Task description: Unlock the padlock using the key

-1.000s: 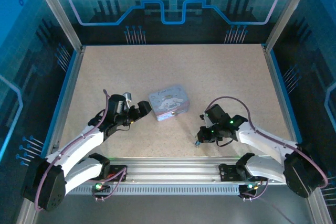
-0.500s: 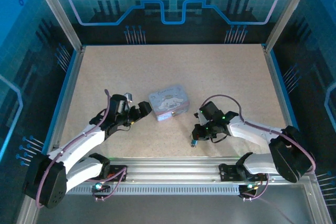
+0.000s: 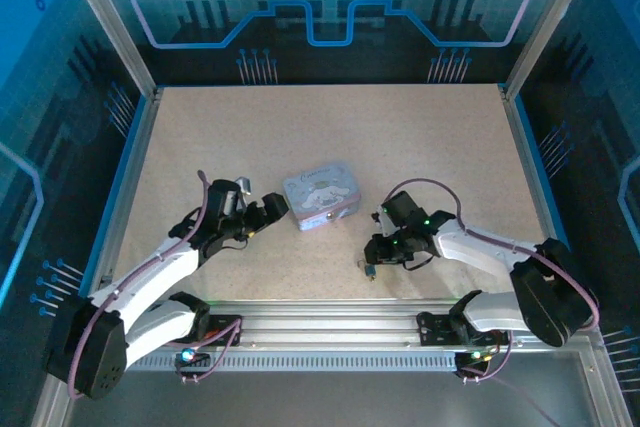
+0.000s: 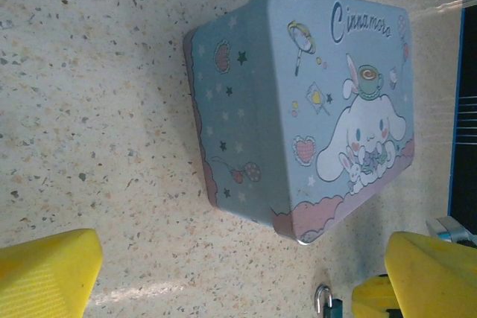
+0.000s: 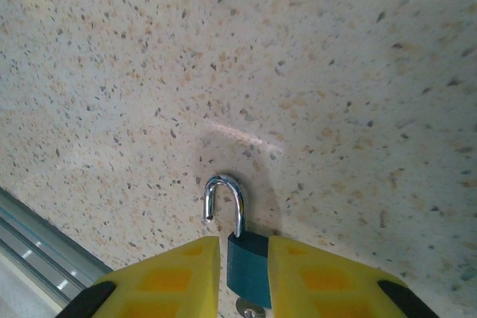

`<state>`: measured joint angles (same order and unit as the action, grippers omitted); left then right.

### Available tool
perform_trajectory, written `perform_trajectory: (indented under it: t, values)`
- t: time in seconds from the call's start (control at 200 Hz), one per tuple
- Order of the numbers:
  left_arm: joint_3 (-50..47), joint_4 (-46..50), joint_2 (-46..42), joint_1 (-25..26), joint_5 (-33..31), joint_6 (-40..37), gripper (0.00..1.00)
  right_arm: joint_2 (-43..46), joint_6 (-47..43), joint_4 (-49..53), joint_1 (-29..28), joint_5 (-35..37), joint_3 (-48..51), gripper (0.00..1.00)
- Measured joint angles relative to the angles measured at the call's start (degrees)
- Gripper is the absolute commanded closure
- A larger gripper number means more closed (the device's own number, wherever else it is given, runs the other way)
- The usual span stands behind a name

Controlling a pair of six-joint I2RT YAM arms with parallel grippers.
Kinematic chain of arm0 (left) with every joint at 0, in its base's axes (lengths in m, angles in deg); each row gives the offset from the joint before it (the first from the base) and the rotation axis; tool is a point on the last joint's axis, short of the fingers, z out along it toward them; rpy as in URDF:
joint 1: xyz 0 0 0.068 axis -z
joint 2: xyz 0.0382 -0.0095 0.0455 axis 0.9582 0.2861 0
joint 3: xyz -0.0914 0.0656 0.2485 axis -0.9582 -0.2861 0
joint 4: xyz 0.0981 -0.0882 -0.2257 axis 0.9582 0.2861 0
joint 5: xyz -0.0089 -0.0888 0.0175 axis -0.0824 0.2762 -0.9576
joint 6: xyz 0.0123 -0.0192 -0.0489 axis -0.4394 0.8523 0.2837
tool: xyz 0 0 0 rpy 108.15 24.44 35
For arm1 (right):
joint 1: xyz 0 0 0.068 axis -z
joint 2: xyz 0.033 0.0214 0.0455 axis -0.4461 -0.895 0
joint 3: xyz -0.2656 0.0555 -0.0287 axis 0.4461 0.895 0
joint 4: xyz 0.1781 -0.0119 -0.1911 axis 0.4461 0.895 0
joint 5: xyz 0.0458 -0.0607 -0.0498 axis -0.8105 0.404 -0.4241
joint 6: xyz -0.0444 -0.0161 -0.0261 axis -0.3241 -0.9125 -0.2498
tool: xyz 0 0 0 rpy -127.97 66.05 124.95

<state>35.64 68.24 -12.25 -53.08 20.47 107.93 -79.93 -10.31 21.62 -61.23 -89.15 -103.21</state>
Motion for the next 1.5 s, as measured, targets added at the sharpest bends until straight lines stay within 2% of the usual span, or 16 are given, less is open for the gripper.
perform_trajectory:
  t: [0.085,0.18,0.345,0.48,0.695,0.945,1.131,1.301,1.501]
  values:
    - [1.09,1.18,-1.25,-0.26,-0.04,-0.15,0.01,1.88,-0.68,1.05,0.52,1.2,-1.03,0.7]
    - [2.49,2.36,-3.26,-0.68,-0.7,-0.46,0.01,4.52,-1.95,2.45,1.27,2.91,-2.6,0.6]
    - [4.52,4.68,-7.15,-1.44,-4.46,-2.62,0.01,10.19,-4.52,4.17,4.11,6.03,-4.9,0.47]
    - [5.84,7.06,-10.6,-2.43,-9.6,-4.17,0.01,14.73,-7.08,4.59,7.85,8.37,-5.16,0.31]
    - [8.5,10.67,-17.2,-3.17,-18.4,-7.63,0.01,22.62,-12.15,3.91,13.68,12.41,-5.14,0.0]
    - [9.66,10.47,-19.85,-3.32,-28.22,-15.34,0.01,32.98,-19.32,-4.33,19.89,20.0,0.13,0.0]
    - [4.26,2.67,-19.8,-3.61,-35.47,-21.99,0.01,35.39,-25.66,-13.29,23.89,24.61,8.24,0.0]
    - [-1.4,-5.7,-18.08,-3.65,-39.78,-28.06,0.01,31.67,-26.99,-22.16,29.11,25.22,12.55,0.0]
    - [-4.87,-16.65,-11.37,-3.93,-42.23,-35.21,0.01,21.86,-26.93,-34.67,34.8,23.26,14.84,0.0]
